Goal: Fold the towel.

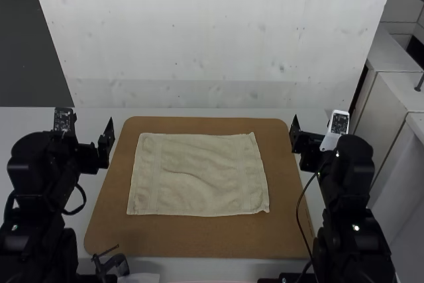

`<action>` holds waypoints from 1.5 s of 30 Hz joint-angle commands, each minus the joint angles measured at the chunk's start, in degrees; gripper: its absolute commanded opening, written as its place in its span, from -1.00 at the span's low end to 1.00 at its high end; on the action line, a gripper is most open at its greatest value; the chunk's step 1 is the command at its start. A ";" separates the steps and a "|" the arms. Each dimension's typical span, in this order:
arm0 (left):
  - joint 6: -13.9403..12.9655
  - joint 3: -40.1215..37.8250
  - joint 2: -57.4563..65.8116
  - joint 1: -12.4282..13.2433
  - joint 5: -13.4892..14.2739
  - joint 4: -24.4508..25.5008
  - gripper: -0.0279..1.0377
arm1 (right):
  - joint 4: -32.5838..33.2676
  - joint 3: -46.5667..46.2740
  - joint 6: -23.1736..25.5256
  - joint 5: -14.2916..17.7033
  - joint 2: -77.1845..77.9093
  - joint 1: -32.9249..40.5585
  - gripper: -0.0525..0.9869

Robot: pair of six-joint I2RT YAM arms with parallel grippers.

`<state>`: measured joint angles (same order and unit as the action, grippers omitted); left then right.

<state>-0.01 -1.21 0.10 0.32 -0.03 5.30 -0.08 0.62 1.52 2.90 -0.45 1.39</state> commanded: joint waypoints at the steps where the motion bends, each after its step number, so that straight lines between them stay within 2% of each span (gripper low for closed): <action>1: -0.52 1.21 0.08 -0.23 -0.41 -0.47 0.90 | -0.10 -0.54 0.59 1.06 0.27 0.55 0.96; 13: -1.13 1.21 0.08 -0.23 -1.64 -0.47 0.90 | -0.10 -0.54 0.59 1.06 0.18 0.55 0.96; 24: -0.87 1.21 0.08 -0.23 -1.55 -0.64 0.90 | -0.45 -0.62 0.59 0.80 0.18 0.81 0.96; 26: -0.60 1.21 0.08 -0.23 -1.46 -4.69 0.90 | -2.56 -0.62 0.68 0.71 0.62 0.72 0.96; 28: -0.69 1.13 0.17 -0.23 -1.64 -13.03 0.90 | -6.52 -0.62 0.59 0.80 0.71 0.72 0.96; 29: -0.69 0.77 0.08 -0.32 -1.37 -14.09 0.90 | -9.50 -0.62 0.50 0.71 0.71 0.72 0.96; 32: -1.31 -2.39 -0.01 -0.49 -1.55 -14.00 0.90 | -9.42 2.63 0.50 -0.17 0.36 0.99 0.96; 35: -1.22 -10.21 11.50 -0.58 -1.99 -8.64 0.90 | -9.15 7.73 0.50 -1.84 -7.02 1.42 0.96; 37: -0.87 -13.90 19.33 -0.84 -3.31 -8.46 0.90 | -5.99 13.00 0.50 -4.48 -15.72 1.42 0.96; 41: 0.71 -21.02 30.66 -0.93 -3.31 -7.15 0.90 | 1.39 22.76 1.65 -7.38 -31.98 1.95 0.96; 43: 0.89 -24.19 36.11 -1.20 -2.96 -4.33 0.90 | 0.69 25.22 2.70 -7.38 -36.99 2.83 0.96; 45: 1.07 -25.77 39.80 -1.11 -2.78 -4.25 0.90 | -0.45 27.68 2.70 -8.08 -42.71 3.01 0.96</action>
<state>0.10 -23.31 35.00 -0.38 -2.37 0.60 0.34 24.43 2.83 -2.85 -37.82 3.49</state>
